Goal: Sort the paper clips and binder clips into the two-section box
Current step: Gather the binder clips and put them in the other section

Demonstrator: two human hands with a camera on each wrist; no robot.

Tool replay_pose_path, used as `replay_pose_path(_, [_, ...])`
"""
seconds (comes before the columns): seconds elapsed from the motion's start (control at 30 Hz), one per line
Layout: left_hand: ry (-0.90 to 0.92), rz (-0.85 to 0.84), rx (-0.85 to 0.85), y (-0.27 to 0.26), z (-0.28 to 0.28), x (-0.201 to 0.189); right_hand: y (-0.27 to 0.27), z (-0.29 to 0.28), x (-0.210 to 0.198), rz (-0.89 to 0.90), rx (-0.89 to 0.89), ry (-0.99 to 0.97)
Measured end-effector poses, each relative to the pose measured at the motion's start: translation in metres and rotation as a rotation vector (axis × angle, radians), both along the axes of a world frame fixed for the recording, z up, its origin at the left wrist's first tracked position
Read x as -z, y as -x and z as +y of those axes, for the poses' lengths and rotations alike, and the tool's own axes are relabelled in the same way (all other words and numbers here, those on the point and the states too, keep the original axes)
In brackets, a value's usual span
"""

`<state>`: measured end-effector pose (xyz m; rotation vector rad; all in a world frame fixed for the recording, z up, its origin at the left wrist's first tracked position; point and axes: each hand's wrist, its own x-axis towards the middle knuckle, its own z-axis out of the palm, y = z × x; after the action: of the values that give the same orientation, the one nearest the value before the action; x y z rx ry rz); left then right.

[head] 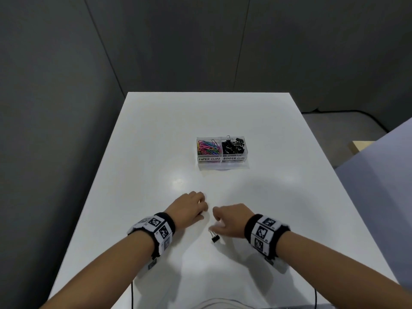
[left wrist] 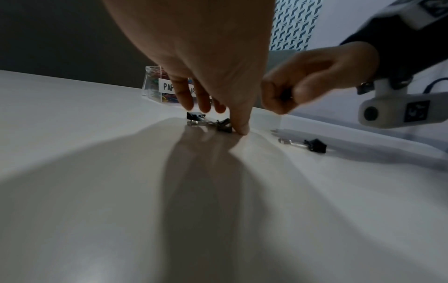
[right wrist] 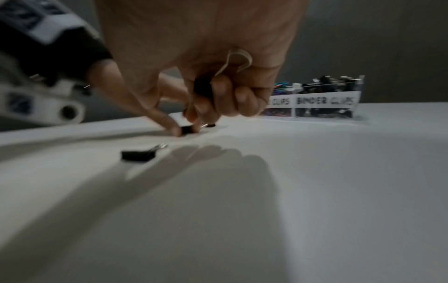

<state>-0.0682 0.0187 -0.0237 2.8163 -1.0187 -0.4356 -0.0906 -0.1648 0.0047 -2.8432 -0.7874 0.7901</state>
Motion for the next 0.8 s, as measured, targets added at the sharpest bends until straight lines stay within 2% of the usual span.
replay_pose_path(0.1, [-0.049,0.009,-0.112,-0.002,0.003,0.003,0.011,0.008,0.009,-0.031,-0.096,0.099])
replay_pose_path(0.17, [-0.071,0.038,-0.162,-0.002,0.003,0.003,0.011,0.012,0.016,-0.059,-0.091,0.099])
replay_pose_path(0.3, [0.033,0.1,-0.215,-0.001,0.001,0.005,0.004,0.01,0.015,-0.058,-0.027,0.107])
replay_pose_path(0.43, [0.155,0.252,-0.331,-0.009,0.003,0.006,-0.004,-0.007,0.014,-0.024,0.075,0.1])
replay_pose_path(0.5, [0.124,0.296,-0.307,-0.014,0.0,0.002,-0.008,-0.013,0.015,-0.014,0.126,0.1])
replay_pose_path(0.6, [0.047,0.269,-0.239,-0.019,-0.004,0.0,-0.015,-0.017,0.015,-0.006,0.145,0.12])
replay_pose_path(0.8, [0.096,0.308,-0.283,-0.025,-0.003,-0.003,-0.037,-0.034,0.018,0.074,0.261,0.079])
